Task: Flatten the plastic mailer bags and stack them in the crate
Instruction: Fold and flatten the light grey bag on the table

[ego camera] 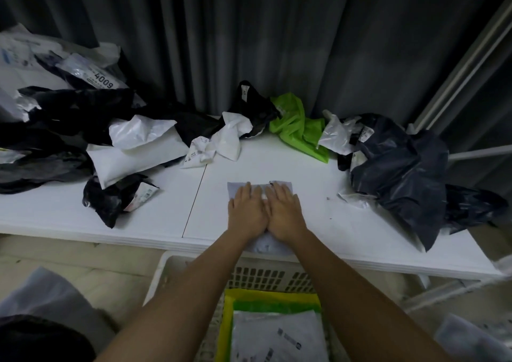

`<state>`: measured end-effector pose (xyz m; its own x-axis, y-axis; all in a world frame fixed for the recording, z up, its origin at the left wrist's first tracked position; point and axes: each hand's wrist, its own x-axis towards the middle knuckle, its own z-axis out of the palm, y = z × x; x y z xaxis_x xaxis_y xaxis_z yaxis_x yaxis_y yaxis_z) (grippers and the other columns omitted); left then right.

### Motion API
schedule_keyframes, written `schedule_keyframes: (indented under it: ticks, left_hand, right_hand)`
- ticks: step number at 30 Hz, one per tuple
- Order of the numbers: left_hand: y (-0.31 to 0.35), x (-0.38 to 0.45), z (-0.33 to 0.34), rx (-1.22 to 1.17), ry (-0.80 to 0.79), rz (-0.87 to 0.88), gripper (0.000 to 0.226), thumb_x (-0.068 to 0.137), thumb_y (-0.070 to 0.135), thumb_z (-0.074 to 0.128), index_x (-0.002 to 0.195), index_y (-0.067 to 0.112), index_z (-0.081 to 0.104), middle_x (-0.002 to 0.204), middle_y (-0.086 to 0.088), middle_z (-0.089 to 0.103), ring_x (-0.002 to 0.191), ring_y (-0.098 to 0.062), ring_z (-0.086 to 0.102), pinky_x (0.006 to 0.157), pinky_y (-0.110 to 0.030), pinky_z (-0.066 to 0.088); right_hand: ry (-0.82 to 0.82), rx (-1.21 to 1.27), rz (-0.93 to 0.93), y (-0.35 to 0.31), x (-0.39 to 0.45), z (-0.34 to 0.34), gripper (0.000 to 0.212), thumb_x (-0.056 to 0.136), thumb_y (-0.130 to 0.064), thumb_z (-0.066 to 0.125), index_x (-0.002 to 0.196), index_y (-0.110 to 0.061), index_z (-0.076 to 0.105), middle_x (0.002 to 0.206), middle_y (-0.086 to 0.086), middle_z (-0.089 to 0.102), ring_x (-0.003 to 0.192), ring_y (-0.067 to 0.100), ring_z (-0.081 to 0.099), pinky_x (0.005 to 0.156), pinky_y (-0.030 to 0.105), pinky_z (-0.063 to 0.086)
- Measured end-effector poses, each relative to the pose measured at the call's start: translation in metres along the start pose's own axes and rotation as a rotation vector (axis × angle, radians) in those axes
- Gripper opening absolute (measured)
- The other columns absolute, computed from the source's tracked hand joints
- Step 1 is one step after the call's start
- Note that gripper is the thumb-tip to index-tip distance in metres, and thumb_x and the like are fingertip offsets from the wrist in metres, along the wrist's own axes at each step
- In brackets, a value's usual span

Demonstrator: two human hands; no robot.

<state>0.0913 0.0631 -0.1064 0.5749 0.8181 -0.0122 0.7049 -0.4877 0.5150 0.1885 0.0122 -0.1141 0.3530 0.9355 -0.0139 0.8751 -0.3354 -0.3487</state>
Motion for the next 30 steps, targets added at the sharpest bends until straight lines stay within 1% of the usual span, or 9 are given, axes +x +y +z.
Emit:
schedule_keyframes:
  ticks: [2, 5, 8, 10, 13, 17, 18, 23, 30]
  left_hand:
    - [-0.003, 0.006, 0.009, 0.019, -0.029, 0.006, 0.05, 0.103, 0.03, 0.027, 0.15, 0.014, 0.024, 0.159, -0.01, 0.013, 0.147, -0.024, 0.009, 0.117, -0.044, 0.012]
    - [-0.019, 0.007, 0.025, 0.076, -0.042, 0.013, 0.052, 0.103, 0.033, 0.02, 0.152, 0.017, 0.018, 0.16, -0.005, 0.009, 0.148, -0.021, 0.002, 0.117, -0.044, 0.004]
    - [-0.031, 0.004, 0.039, 0.176, 0.021, 0.081, 0.073, 0.088, 0.045, -0.007, 0.152, 0.018, 0.015, 0.161, -0.003, 0.008, 0.148, -0.02, -0.001, 0.117, -0.043, -0.003]
    - [-0.035, 0.004, 0.045, 0.218, 0.04, 0.115, 0.08, 0.083, 0.046, -0.011, 0.153, 0.018, 0.014, 0.16, -0.004, 0.008, 0.148, -0.02, -0.002, 0.116, -0.044, -0.006]
    - [-0.039, 0.006, 0.048, 0.276, 0.021, 0.111, 0.077, 0.085, 0.045, -0.009, 0.153, 0.017, 0.015, 0.16, -0.005, 0.007, 0.148, -0.022, -0.002, 0.116, -0.046, -0.007]
    - [-0.04, 0.006, 0.051, 0.303, 0.057, 0.104, 0.06, 0.094, 0.039, 0.019, 0.144, 0.013, 0.041, 0.151, -0.011, 0.036, 0.142, -0.029, 0.029, 0.112, -0.054, 0.013]
    - [-0.042, 0.007, 0.052, 0.305, 0.072, 0.111, 0.059, 0.094, 0.039, 0.02, 0.143, 0.014, 0.042, 0.15, -0.01, 0.037, 0.141, -0.029, 0.03, 0.111, -0.054, 0.015]
    - [-0.042, 0.007, 0.051, 0.307, 0.041, 0.088, 0.075, 0.084, 0.048, -0.009, 0.153, 0.026, 0.007, 0.161, -0.003, -0.002, 0.148, -0.021, -0.008, 0.115, -0.047, -0.01]
    - [-0.041, 0.005, 0.053, 0.299, 0.011, 0.026, 0.08, 0.075, 0.052, -0.021, 0.152, 0.031, -0.006, 0.16, -0.004, -0.014, 0.147, -0.021, -0.015, 0.118, -0.045, -0.006]
  right_hand:
    - [-0.038, -0.039, 0.021, 0.004, 0.004, 0.01, 0.051, 0.105, -0.035, 0.023, 0.153, -0.023, 0.012, 0.162, -0.001, 0.001, 0.148, 0.019, -0.003, 0.119, 0.04, 0.0]
    - [-0.047, -0.075, 0.029, 0.009, 0.004, 0.023, 0.054, 0.103, -0.042, 0.013, 0.153, -0.024, 0.008, 0.162, -0.002, -0.002, 0.148, 0.02, -0.006, 0.118, 0.04, -0.002]
    - [-0.001, -0.136, -0.016, 0.01, 0.002, 0.03, 0.082, 0.08, -0.054, -0.013, 0.153, -0.024, 0.008, 0.161, 0.001, -0.004, 0.148, 0.022, -0.008, 0.117, 0.042, -0.004]
    - [0.014, -0.174, -0.036, 0.011, 0.003, 0.033, 0.088, 0.074, -0.051, -0.017, 0.153, -0.023, 0.009, 0.161, 0.003, -0.004, 0.148, 0.023, -0.009, 0.117, 0.043, -0.007]
    - [0.041, -0.208, -0.048, 0.011, 0.002, 0.036, 0.084, 0.078, -0.049, -0.013, 0.153, -0.022, 0.012, 0.161, 0.004, -0.002, 0.148, 0.025, -0.008, 0.116, 0.044, -0.008]
    - [0.058, -0.195, -0.038, 0.016, 0.002, 0.044, 0.078, 0.083, -0.05, -0.009, 0.153, -0.024, 0.012, 0.161, 0.003, 0.0, 0.148, 0.025, -0.005, 0.117, 0.047, -0.004]
    - [0.054, -0.189, -0.032, 0.016, 0.002, 0.045, 0.078, 0.083, -0.051, -0.01, 0.153, -0.026, 0.009, 0.161, 0.002, -0.002, 0.148, 0.025, -0.007, 0.117, 0.047, -0.004]
    - [0.018, -0.183, -0.016, 0.018, 0.002, 0.047, 0.078, 0.079, -0.053, -0.016, 0.152, -0.03, -0.004, 0.16, 0.0, -0.015, 0.147, 0.022, -0.016, 0.117, 0.045, -0.009]
    - [0.041, -0.191, -0.008, 0.022, 0.004, 0.056, 0.073, 0.083, -0.053, -0.012, 0.152, -0.03, -0.004, 0.16, 0.001, -0.013, 0.147, 0.022, -0.014, 0.116, 0.047, -0.008]
